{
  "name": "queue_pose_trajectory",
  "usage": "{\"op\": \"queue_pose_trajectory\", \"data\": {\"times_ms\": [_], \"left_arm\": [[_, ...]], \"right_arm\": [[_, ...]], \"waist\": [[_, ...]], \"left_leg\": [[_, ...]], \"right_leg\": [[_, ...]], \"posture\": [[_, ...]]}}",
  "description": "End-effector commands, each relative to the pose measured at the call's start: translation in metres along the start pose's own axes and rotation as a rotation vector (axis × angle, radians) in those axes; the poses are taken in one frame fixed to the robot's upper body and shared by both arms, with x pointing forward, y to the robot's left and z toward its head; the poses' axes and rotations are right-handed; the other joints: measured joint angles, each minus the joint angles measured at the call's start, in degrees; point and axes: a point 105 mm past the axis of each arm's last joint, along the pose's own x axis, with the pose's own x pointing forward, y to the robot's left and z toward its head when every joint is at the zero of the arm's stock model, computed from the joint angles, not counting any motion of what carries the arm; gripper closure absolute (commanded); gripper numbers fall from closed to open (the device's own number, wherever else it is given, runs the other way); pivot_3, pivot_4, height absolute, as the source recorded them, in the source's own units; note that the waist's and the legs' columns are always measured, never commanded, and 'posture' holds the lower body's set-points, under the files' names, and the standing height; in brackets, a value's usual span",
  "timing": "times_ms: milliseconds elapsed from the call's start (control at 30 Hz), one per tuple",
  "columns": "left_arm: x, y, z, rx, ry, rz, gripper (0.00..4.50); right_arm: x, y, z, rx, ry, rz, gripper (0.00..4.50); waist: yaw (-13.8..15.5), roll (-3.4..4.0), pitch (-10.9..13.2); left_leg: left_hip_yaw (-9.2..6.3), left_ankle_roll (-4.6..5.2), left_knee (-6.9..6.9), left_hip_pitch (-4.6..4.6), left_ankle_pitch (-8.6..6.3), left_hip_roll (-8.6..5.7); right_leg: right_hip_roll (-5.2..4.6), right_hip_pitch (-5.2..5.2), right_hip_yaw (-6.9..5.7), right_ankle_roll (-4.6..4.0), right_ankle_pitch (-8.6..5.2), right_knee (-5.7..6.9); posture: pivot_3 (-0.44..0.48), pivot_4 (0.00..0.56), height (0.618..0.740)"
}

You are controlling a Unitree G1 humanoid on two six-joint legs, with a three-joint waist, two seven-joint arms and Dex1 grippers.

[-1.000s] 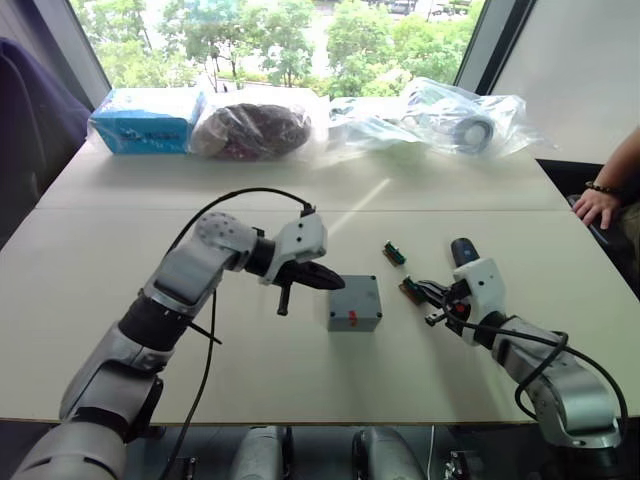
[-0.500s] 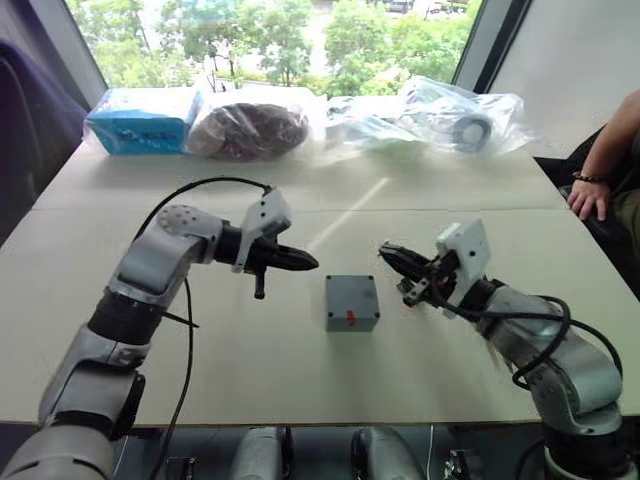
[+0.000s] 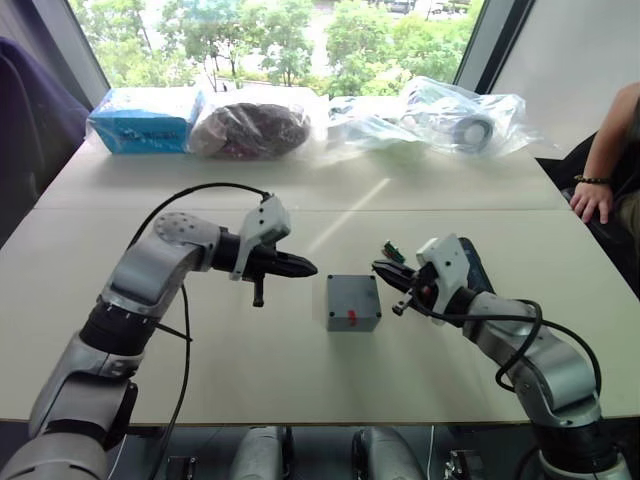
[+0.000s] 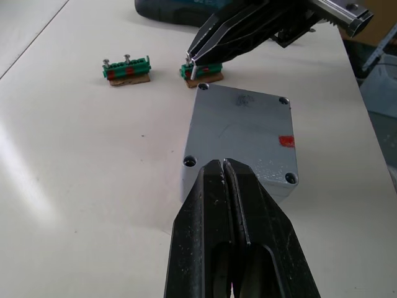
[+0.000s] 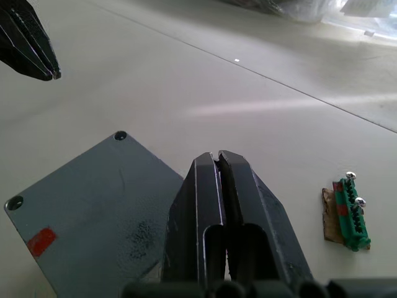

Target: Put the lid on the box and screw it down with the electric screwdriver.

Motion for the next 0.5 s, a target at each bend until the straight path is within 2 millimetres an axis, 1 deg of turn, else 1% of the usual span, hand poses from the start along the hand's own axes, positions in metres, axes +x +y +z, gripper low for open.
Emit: {"op": "queue_pose_trajectory", "data": {"times_ms": [33,367,500], "left_arm": [[-0.0015,-0.0009,0.0068,0.044,-0.013,0.009,4.50],[0.0015,-0.0021,0.0044,0.051,-0.005,0.001,4.50],[0.0019,-0.0013,0.0040,0.055,-0.002,0.004,4.50]], "right_arm": [[-0.0038,-0.0001,0.0085,-0.032,-0.033,-0.002,4.48],[-0.0059,0.0067,0.0035,-0.025,-0.019,0.013,4.48],[-0.0068,0.0047,0.0044,-0.021,-0.024,0.005,4.48]], "waist": [[0.0,0.00,0.0],[0.0,0.00,0.0],[0.0,0.00,0.0]], "left_leg": [[0.00,0.00,0.00,0.00,0.00,0.00],[0.00,0.00,0.00,0.00,0.00,0.00],[0.00,0.00,0.00,0.00,0.00,0.00]], "right_leg": [[0.00,0.00,0.00,0.00,0.00,0.00],[0.00,0.00,0.00,0.00,0.00,0.00],[0.00,0.01,0.00,0.00,0.00,0.00]], "posture": [[0.000,0.150,0.740],[0.000,0.150,0.740],[0.000,0.150,0.740]]}}
